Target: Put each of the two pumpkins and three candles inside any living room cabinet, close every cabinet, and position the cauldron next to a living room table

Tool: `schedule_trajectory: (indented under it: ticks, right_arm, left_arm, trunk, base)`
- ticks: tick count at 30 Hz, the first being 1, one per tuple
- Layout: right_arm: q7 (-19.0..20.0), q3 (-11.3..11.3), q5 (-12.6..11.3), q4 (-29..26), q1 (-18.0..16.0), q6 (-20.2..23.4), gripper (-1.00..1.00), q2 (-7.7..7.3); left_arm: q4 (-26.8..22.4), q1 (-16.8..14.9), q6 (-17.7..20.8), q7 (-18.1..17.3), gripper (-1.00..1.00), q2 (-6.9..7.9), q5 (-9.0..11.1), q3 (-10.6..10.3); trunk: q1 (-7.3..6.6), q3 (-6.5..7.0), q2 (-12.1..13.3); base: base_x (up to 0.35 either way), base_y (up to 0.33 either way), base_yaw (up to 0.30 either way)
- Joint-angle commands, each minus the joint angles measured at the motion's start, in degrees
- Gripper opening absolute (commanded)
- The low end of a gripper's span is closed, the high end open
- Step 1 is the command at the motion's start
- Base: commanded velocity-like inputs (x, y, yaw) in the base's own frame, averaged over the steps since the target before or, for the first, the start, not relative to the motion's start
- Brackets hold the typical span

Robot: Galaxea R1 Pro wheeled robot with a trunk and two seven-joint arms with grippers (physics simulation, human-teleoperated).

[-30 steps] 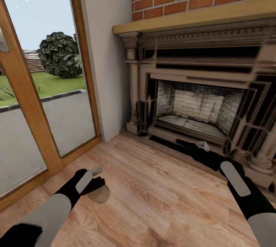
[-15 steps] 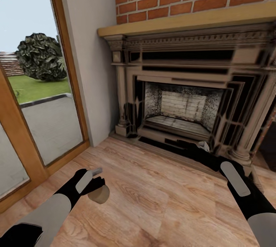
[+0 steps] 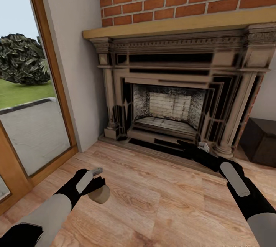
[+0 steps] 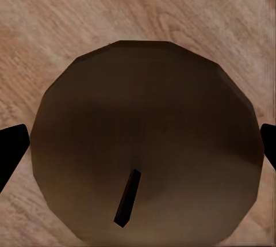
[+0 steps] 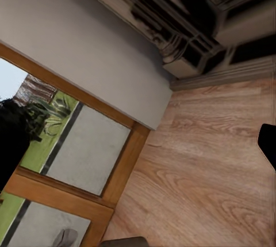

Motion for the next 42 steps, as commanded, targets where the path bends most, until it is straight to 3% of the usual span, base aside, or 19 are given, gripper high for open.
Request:
schedule_trajectory:
  ticks: [1,25,42]
  right_arm:
    - [0.1,0.1,-0.1,0.0,-0.1,0.1,1.00,-0.03]
    - [0.2,0.0,-0.2,0.6,-0.1,0.1,1.00,-0.02]
    - [2.7,-0.1,-0.2,2.9,-0.1,0.4,1.00,-0.27]
  left_arm:
    - [-0.1,0.0,0.2,0.7,-1.00,0.05,0.5,-0.5]
    - [-0.1,0.0,0.2,0.7,-1.00,-0.36,0.1,-0.4]
    - [-0.1,0.0,0.2,0.8,-1.00,-0.43,0.1,-0.4]
  trunk:
    - [-0.01,0.01,0.0]
    - [-0.01,1.47,0.0]
    - [-0.01,2.38,0.0]
  base:
    - [0.000,0.000,-0.225]
    - [0.000,0.000,-0.237]
    - [0.000,0.000,-0.248]
